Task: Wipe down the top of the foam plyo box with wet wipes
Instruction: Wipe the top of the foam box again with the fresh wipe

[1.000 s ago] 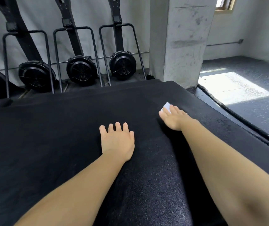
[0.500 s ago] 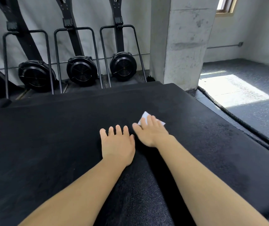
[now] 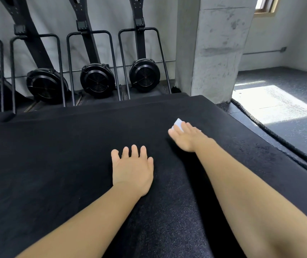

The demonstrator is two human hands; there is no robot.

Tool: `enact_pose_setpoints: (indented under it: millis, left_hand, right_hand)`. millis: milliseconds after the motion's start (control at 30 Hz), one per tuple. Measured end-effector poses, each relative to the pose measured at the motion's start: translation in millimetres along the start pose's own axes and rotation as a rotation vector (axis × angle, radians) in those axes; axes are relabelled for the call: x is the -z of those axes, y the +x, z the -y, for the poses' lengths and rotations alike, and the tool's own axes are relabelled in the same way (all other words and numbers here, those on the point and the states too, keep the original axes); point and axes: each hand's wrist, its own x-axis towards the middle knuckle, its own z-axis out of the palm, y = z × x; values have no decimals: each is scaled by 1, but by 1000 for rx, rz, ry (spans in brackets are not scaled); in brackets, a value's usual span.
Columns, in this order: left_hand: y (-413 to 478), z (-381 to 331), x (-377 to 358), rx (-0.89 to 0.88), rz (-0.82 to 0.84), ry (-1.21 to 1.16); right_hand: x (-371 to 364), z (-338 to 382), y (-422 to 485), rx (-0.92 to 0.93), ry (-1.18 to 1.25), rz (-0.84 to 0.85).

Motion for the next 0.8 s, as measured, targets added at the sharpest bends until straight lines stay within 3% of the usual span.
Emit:
enact_pose_setpoints:
  millis: [333,633,800]
  left_hand:
    - [1,-1,-1,-2,24,36]
    - [-2,-3,6,-4,43,15]
    - [-2,-2,10,-24,64,-15]
  right_hand:
    - [13,-34,27,-208,-68,-63]
    - [-28,33,-10,55,-145,23]
    - [-38,61,-22,72,100,156]
